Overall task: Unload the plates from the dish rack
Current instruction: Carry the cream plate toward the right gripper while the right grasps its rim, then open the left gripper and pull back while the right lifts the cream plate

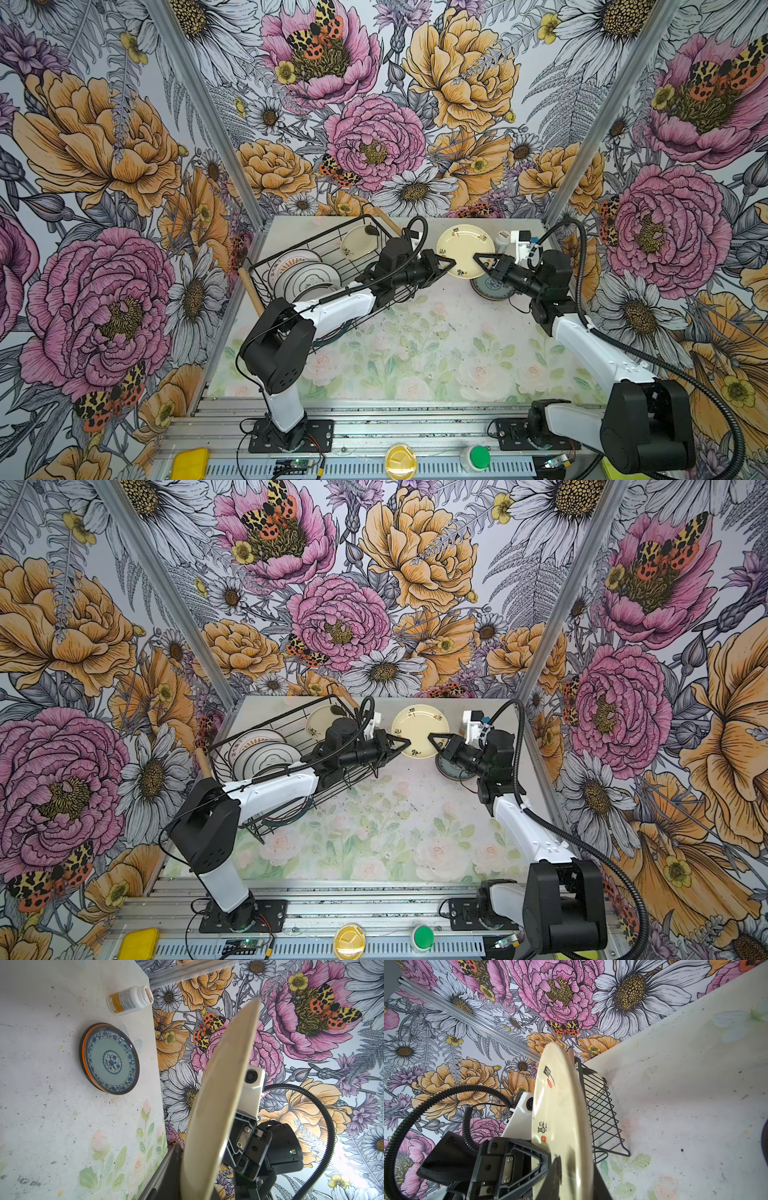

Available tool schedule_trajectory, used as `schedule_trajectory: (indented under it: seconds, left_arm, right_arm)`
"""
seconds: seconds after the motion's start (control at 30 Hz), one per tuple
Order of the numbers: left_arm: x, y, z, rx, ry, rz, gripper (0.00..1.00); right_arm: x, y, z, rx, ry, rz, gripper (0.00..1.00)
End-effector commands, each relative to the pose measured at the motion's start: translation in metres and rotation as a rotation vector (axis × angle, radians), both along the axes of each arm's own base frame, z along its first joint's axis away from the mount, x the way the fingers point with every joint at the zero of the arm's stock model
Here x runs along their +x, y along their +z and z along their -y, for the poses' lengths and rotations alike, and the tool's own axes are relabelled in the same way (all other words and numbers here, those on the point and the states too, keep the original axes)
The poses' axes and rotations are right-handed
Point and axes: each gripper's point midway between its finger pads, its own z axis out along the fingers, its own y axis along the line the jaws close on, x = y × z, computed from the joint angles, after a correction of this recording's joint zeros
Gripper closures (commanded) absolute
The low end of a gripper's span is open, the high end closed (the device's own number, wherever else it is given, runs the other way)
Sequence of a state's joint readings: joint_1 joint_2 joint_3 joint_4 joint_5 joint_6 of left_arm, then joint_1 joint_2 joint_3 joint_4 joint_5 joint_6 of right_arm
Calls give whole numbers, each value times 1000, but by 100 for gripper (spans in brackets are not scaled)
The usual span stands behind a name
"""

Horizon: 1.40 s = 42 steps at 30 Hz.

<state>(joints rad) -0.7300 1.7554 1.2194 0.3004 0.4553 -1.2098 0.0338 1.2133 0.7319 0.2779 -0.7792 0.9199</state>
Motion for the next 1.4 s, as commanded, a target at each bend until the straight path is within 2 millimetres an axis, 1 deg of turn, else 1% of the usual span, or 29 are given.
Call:
schedule_trajectory:
  seconds: [0.0, 0.17, 0.2, 0.3, 0.37, 0.43, 0.57, 0.7, 0.83, 0.9, 0.93, 0.97, 1.03, 1.1, 1.13, 1.23, 1.3, 1.37]
  left_arm:
    - [-5, 14, 10, -30, -43, 41, 100]
    - [-6, 13, 11, -27, -47, 42, 100]
    - [-6, 12, 11, -26, -47, 41, 100]
    - [-7, 12, 12, -26, -50, 40, 92]
    - [-7, 15, 10, -32, -49, 50, 87]
    - [-9, 20, 10, -38, -51, 64, 77]
    - [-14, 31, 9, -46, -62, 101, 63]
    - [-18, 40, 6, -52, -70, 128, 55]
    - [-25, 49, -1, -46, -76, 153, 50]
    - [-29, 52, -7, -26, -77, 168, 48]
    - [-32, 54, -11, -16, -77, 180, 46]
    - [-33, 55, -15, -1, -74, 186, 42]
    - [-36, 56, -27, 37, -62, 203, 23]
    - [-38, 55, -42, 99, -41, 217, 3]
    - [-39, 55, -52, 132, -26, 229, 1]
    - [-39, 59, -82, 195, 25, 259, 1]
    - [-36, 60, -108, 227, 73, 258, 1]
    - [-33, 61, -138, 284, 140, 269, 1]
  right_arm:
    - [-3, 15, -8, 2, 35, 64, 82]
    - [-6, 15, -8, 2, 34, 63, 94]
    - [-7, 15, -8, 2, 32, 63, 95]
    - [-9, 15, -8, 3, 35, 64, 100]
    - [-10, 17, -8, 2, 34, 66, 100]
    - [-11, 19, -7, 0, 26, 69, 100]
    - [-10, 23, -6, 1, 16, 69, 100]
    - [-8, 29, -3, -14, -1, 83, 100]
    - [-3, 39, 6, -95, -42, 107, 100]
    - [2, 47, 13, -128, -63, 118, 100]
    - [5, 52, 18, -152, -75, 126, 100]
    - [8, 58, 24, -185, -93, 138, 100]
    - [13, 73, 36, -257, -127, 177, 100]
    - [18, 91, 48, -335, -167, 232, 100]
    - [20, 101, 54, -376, -184, 269, 100]
    - [22, 133, 66, -530, -241, 405, 100]
    - [21, 155, 83, -648, -343, 483, 100]
    - [19, 178, 102, -770, -465, 545, 100]
